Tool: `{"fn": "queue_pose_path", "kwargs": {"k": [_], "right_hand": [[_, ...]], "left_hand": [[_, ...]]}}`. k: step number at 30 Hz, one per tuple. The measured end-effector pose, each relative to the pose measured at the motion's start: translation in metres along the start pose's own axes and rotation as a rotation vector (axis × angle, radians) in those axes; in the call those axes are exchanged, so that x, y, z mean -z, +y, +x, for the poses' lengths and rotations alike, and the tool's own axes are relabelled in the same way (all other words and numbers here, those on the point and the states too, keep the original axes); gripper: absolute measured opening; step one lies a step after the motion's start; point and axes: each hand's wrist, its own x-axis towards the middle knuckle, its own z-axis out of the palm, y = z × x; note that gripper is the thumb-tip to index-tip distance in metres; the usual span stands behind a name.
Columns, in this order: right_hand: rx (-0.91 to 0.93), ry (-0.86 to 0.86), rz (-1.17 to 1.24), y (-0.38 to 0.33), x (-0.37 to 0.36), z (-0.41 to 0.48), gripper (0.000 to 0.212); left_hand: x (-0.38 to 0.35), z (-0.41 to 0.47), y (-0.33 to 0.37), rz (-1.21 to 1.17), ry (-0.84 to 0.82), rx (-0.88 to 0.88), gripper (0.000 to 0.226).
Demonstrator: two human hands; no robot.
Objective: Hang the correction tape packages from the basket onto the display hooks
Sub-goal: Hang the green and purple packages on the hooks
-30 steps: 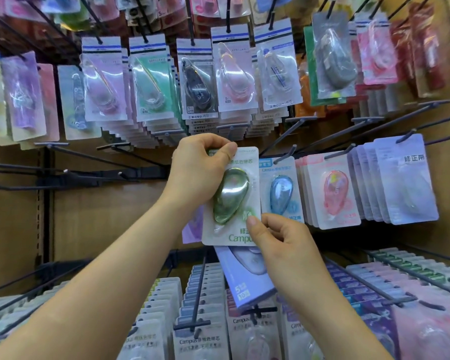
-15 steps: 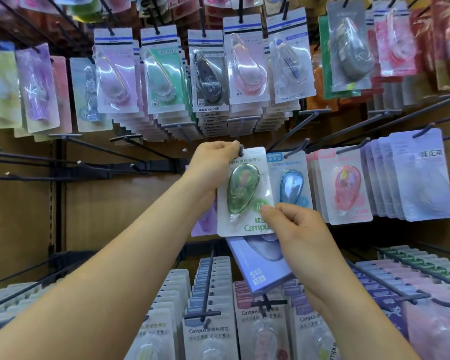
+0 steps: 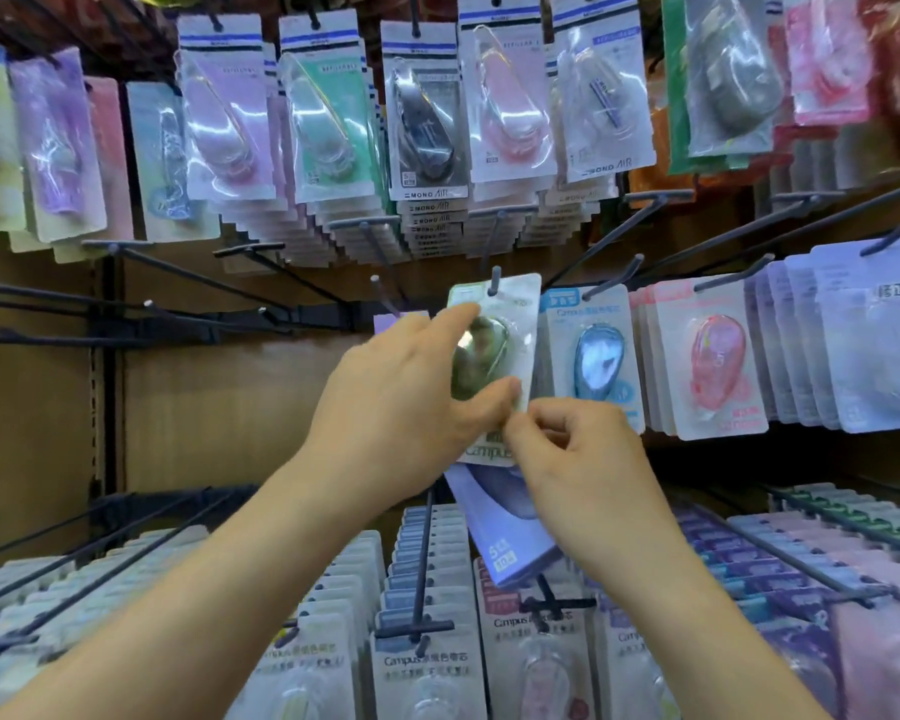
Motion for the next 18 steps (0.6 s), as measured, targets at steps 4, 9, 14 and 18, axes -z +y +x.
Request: {"fn": "queue_pose_path", "kwargs": {"k": [4, 9, 14, 18], "right_hand": [[-0.033, -0.048, -0.039, 0.01, 0.009, 0.004, 0.037], [-0.133, -0.008, 0.015, 0.026, 0.044, 0.003, 0.021], [-0.123, 0.046, 0.276, 0.03, 0.064, 0.002, 0.043], [-0.166, 0.081, 0.354, 0.039, 0.065, 0.004, 0.057]], "left_hand": [[-0.011, 0.017, -0.006, -0.059, -0.035, 0.018, 0.045], [-0.048, 0.04, -0.02, 0.022, -0.103, 0.042, 0.047], [-0.089, 0.066, -0.029, 0.16, -0.133, 0.047, 0.044], [-0.108, 0.086, -0.024, 0.312, -0.173, 0.05, 0.042]]}}
